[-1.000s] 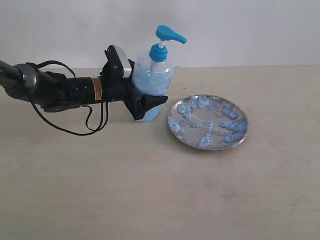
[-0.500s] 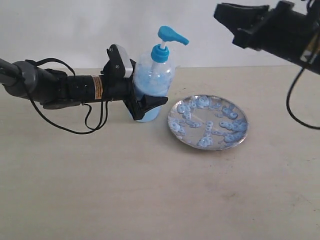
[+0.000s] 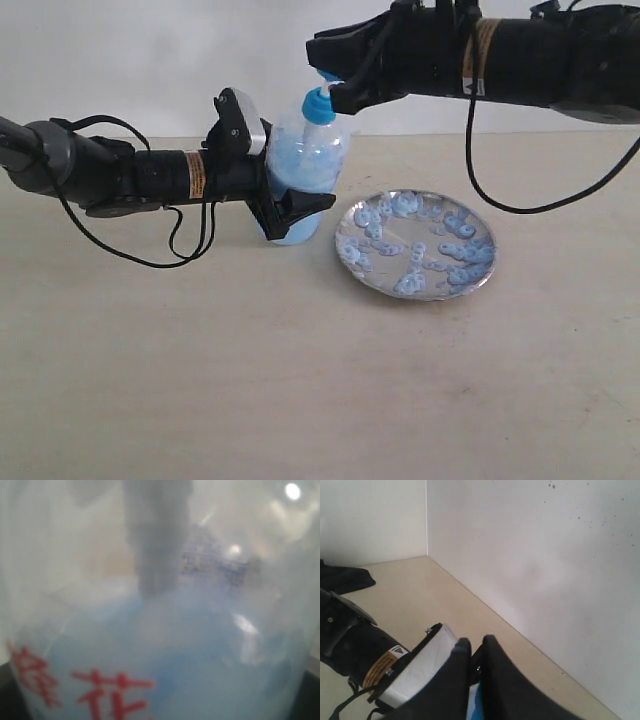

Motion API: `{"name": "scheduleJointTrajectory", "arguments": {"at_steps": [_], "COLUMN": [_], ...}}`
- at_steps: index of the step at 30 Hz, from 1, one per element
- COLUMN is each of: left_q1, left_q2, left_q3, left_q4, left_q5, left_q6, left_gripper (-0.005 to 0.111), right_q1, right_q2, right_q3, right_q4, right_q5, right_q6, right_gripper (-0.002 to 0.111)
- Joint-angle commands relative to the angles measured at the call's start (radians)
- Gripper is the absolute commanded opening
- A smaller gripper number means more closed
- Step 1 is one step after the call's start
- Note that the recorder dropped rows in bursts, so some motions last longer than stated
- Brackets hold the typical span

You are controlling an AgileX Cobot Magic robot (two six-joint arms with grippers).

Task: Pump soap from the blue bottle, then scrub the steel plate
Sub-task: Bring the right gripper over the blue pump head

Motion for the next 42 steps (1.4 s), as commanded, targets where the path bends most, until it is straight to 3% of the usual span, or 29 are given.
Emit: {"name": "scheduleJointTrajectory", "arguments": {"at_steps": [1, 12, 20, 24, 27, 30, 38, 42], "left_q1": [-0.011, -0.011, -0.011, -0.011, -0.011, -0.011, -0.011, -0.009], "left_q2": [0.0, 0.0, 0.0, 0.0, 0.0, 0.0, 0.0, 0.0], "left_q3": [0.0, 0.0, 0.0, 0.0, 0.0, 0.0, 0.0, 0.0], "left_q4": [0.028, 0.028, 0.028, 0.028, 0.028, 0.019, -0.083, -0.078], "left_q5": [0.01, 0.003, 0.003, 0.003, 0.003, 0.004, 0.0, -0.075], "left_q6": [-0.005, -0.005, -0.005, -0.005, -0.005, -0.005, -0.005, -0.065], "left_gripper": [0.004, 0.004, 0.004, 0.004, 0.004, 0.004, 0.004, 0.004], "right_q1": [0.021, 0.021, 0.021, 0.021, 0.021, 0.021, 0.021, 0.021], "right_q2": [0.029, 0.112, 0.059, -0.022, -0.09, -0.125, -0.167, -0.237], "right_q3": [0.001, 0.001, 0.001, 0.001, 0.001, 0.004, 0.059, 0.063], "right_q4": [-0.013, -0.044, 0.024, 0.194, 0.3, 0.272, 0.237, 0.237], "right_q5": [0.137, 0.135, -0.06, -0.116, 0.012, 0.238, 0.331, 0.429], "right_q6": [-0.023, 0.051, -0.21, -0.368, -0.398, -0.347, -0.368, -0.393], "right_gripper": [0.004, 0.0, 0.0, 0.0, 0.0, 0.0, 0.0, 0.0]}}
